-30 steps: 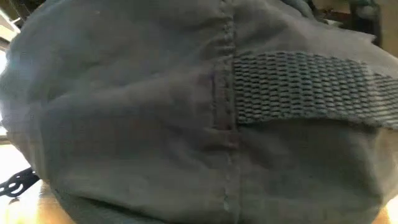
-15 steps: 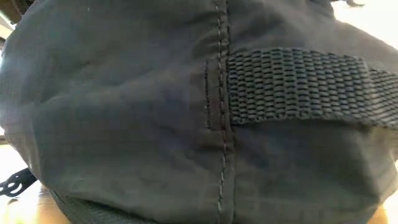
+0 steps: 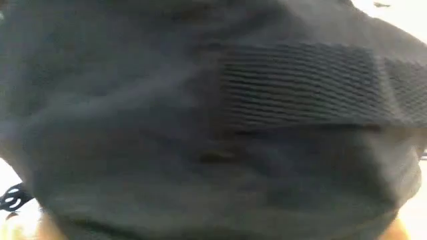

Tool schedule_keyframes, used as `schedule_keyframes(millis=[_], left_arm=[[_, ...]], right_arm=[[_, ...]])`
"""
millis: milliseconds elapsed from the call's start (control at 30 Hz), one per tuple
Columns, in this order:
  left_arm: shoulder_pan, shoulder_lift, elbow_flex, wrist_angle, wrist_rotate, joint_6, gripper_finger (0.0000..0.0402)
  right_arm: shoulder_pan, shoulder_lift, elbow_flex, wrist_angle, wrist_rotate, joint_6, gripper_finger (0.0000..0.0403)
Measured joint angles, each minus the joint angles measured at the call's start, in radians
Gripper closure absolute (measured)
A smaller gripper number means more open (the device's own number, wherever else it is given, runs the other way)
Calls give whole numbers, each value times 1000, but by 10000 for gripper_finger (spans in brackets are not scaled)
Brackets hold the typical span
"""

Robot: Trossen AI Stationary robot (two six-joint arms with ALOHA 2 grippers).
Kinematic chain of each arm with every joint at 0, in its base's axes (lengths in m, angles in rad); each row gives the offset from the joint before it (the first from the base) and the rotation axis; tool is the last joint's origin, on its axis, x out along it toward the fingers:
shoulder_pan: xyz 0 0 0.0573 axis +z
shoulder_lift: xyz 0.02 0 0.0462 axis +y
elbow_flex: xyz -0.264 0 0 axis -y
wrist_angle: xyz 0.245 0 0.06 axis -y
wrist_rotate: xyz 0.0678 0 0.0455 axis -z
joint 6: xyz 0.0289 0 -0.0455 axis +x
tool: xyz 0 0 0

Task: Unpack backpack
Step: Remove the blue medicine kit from the black backpack

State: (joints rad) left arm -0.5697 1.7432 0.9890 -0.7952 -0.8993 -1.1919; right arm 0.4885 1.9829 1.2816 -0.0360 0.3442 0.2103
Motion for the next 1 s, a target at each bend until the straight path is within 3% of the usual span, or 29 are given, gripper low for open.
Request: schedule_keyframes(millis=[167,500,700,833,1000], left_arm=[[0,0,0,1,4,0,326],[-2,-2,39,-90,38,19,326],[-2,-3,66,-126,38,19,326],[-2,-3,66,-127,38,19,326],[-3,-3,66,-127,41,18,326]], right_arm=[[2,-3,0,-16,39,-4,401],[82,-87,27,-40,314,-120,403],[140,-88,26,-89,292,-186,398],[159,-62,24,-182,274,-237,361],[162,-39,26,-165,267,-237,268]])
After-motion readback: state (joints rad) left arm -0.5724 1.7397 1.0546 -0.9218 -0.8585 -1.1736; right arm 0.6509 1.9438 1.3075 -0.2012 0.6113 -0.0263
